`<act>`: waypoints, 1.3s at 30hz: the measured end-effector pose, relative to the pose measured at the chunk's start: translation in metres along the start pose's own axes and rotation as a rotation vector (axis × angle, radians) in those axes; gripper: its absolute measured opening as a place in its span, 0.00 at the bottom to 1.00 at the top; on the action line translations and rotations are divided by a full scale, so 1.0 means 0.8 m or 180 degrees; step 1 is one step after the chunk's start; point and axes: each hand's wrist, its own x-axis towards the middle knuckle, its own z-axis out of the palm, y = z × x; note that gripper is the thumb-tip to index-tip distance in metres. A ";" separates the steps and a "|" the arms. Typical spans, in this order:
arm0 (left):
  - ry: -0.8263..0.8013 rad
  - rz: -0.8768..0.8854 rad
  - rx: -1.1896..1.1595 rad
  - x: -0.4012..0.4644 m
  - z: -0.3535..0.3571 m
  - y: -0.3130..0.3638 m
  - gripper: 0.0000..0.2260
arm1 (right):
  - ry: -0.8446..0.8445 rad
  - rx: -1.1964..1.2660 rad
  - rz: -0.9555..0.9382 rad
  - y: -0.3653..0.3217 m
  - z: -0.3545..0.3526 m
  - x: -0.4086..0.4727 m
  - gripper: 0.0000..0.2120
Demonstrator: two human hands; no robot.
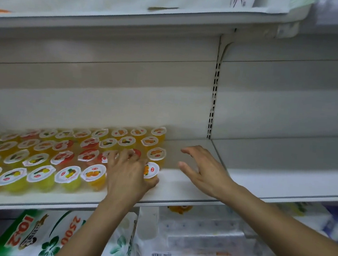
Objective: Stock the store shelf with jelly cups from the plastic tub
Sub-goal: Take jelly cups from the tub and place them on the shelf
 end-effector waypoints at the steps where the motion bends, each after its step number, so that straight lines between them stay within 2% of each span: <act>1: -0.0040 -0.0022 0.0022 0.000 0.000 0.002 0.27 | 0.0013 -0.0006 -0.0016 0.002 -0.002 -0.004 0.21; 4: 0.0029 -0.0066 -0.0052 -0.007 -0.004 0.008 0.29 | 0.0040 -0.0036 -0.0030 0.011 -0.012 -0.018 0.21; 9: 0.0570 0.0132 -0.0851 -0.031 -0.023 0.048 0.27 | 0.0124 -0.0075 0.0016 0.040 -0.023 -0.055 0.16; 14: 0.0447 0.0603 -0.1633 -0.061 -0.020 0.134 0.23 | 0.0180 -0.0083 0.0115 0.075 -0.043 -0.113 0.14; 17: 0.0105 0.0849 -0.1966 -0.080 -0.008 0.196 0.23 | 0.0161 -0.0146 0.0271 0.110 -0.067 -0.163 0.13; 21: -0.0371 0.1169 -0.2244 -0.111 0.008 0.290 0.23 | 0.0153 -0.0296 0.0788 0.161 -0.099 -0.248 0.12; 29: -0.1526 0.1416 -0.2517 -0.186 0.044 0.446 0.24 | -0.0340 -0.0510 0.1994 0.287 -0.152 -0.417 0.14; 32: -0.2036 0.1409 -0.2432 -0.206 0.063 0.489 0.24 | -0.0741 -0.0687 0.2364 0.326 -0.159 -0.472 0.17; 36: -0.2684 0.1350 -0.2120 -0.217 0.095 0.531 0.27 | -0.1249 -0.1034 0.2473 0.353 -0.157 -0.515 0.22; 39: -0.3152 0.0940 -0.2198 -0.218 0.122 0.560 0.30 | -0.1451 -0.1462 0.2264 0.367 -0.150 -0.521 0.26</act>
